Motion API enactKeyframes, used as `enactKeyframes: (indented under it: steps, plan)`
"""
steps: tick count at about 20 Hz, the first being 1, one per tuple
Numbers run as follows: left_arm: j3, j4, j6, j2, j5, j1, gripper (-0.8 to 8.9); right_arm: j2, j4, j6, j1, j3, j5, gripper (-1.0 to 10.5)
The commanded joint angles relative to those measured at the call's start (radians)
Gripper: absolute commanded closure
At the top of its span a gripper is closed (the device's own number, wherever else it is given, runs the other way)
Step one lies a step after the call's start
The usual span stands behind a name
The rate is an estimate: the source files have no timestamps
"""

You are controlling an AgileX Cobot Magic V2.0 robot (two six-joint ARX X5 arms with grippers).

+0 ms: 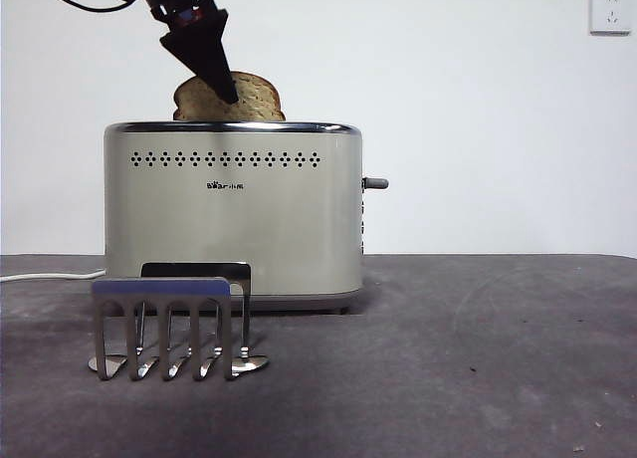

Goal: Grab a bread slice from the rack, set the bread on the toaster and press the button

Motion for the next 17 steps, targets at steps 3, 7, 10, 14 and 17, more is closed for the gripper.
enactKeyframes:
  steps: [3,7,10,14,17]
  plan:
    - [-0.003,0.038,-0.128,-0.023,0.013,-0.003,4.88,0.084,0.118,0.060,0.003,0.001,-0.003,9.6]
    - [0.010,0.044,-0.220,-0.089,0.012,-0.003,4.88,0.193,0.291,0.154,0.003,0.001,-0.005,9.6]
    - [0.011,0.043,-0.346,-0.182,0.012,-0.003,4.85,0.299,0.449,0.249,0.014,0.001,-0.024,9.6]
    - [0.011,0.041,-0.524,-0.330,0.014,-0.003,4.63,0.444,0.668,0.375,0.043,0.001,-0.055,9.6]
    - [0.011,0.024,-0.623,-0.430,0.017,-0.003,4.63,0.546,0.813,0.458,0.064,0.002,-0.054,9.6]
